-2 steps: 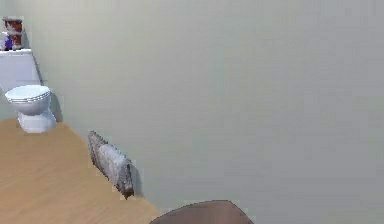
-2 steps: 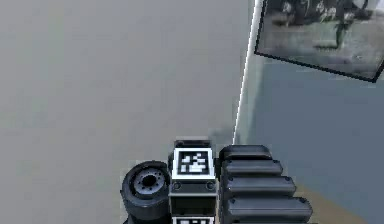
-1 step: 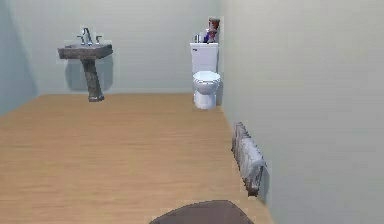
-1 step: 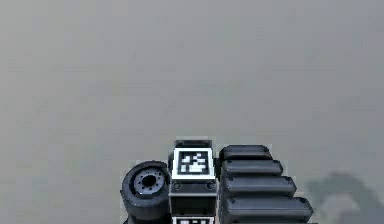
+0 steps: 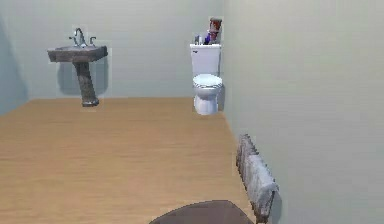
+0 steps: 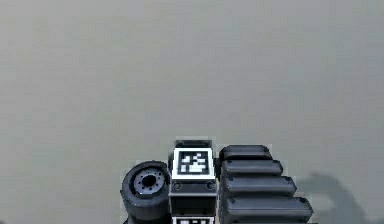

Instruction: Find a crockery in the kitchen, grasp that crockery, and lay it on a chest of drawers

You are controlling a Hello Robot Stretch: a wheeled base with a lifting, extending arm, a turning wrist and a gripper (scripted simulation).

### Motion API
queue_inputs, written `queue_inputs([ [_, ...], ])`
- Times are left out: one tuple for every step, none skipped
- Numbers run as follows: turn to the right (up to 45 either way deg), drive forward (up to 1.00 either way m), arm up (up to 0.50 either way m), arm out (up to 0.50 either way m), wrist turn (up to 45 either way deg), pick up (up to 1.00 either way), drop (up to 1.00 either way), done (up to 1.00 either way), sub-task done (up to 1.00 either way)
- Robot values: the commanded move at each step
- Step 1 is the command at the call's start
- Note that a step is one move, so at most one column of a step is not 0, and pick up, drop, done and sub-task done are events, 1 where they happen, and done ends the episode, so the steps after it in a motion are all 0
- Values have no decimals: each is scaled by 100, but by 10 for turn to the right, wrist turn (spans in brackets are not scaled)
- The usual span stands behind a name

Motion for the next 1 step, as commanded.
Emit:
queue_inputs([
  [-360,0,0,0,0,0,0,0,0],
])
